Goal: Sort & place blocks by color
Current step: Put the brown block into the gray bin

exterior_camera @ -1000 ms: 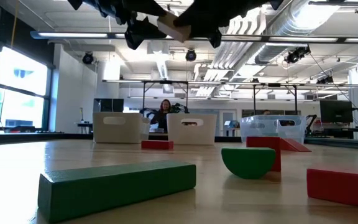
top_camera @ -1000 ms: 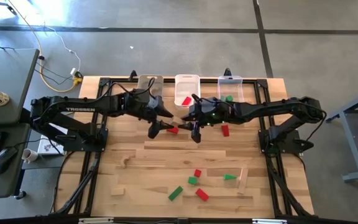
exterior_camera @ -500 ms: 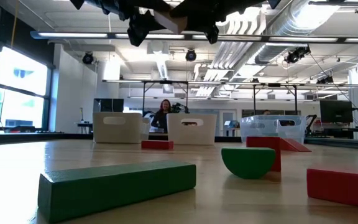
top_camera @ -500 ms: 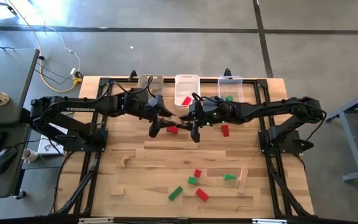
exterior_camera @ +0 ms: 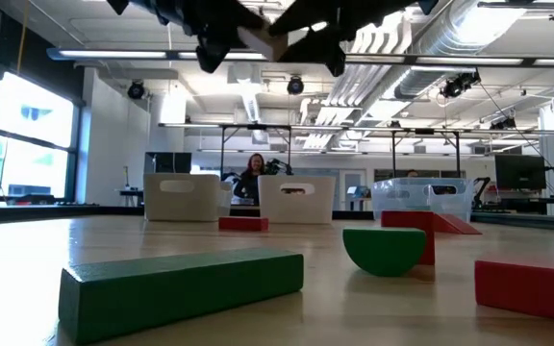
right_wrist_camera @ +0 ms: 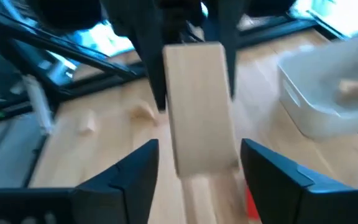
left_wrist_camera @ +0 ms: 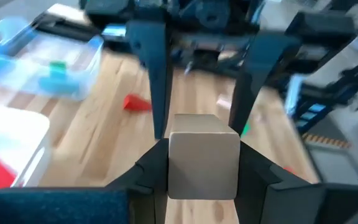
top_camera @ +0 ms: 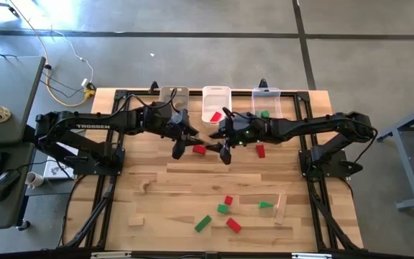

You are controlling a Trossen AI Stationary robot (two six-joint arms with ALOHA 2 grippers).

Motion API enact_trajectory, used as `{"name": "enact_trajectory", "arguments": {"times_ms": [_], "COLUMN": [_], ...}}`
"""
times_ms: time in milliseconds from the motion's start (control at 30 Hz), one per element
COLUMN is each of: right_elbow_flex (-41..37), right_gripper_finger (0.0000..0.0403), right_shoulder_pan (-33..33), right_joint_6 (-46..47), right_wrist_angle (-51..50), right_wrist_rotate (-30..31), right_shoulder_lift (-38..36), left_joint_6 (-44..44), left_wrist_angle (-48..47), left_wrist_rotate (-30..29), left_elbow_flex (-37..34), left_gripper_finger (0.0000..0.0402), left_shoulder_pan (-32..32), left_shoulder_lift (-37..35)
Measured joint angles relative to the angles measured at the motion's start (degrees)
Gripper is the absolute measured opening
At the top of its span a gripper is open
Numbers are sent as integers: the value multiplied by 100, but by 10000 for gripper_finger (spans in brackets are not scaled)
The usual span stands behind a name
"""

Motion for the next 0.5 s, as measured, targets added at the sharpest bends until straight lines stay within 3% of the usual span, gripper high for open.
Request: {"name": "enact_trajectory", "arguments": {"times_ms": [267, 500], "right_elbow_flex": [0, 0], "right_gripper_finger": [227, 228], "right_shoulder_pan": [0, 0], "right_joint_6": [531, 1325], "right_wrist_angle": [-968, -1828], "right_wrist_rotate": [570, 577], "right_shoulder_lift": [2, 2], "left_joint_6": [421, 453], "left_wrist_angle": [-1184, -1836], "left_wrist_rotate": [-1194, -2005], "left_elbow_flex": [0, 0], "left_gripper_finger": [102, 102], "left_shoulder_pan": [16, 462], "left_shoulder_lift": [0, 0]}}
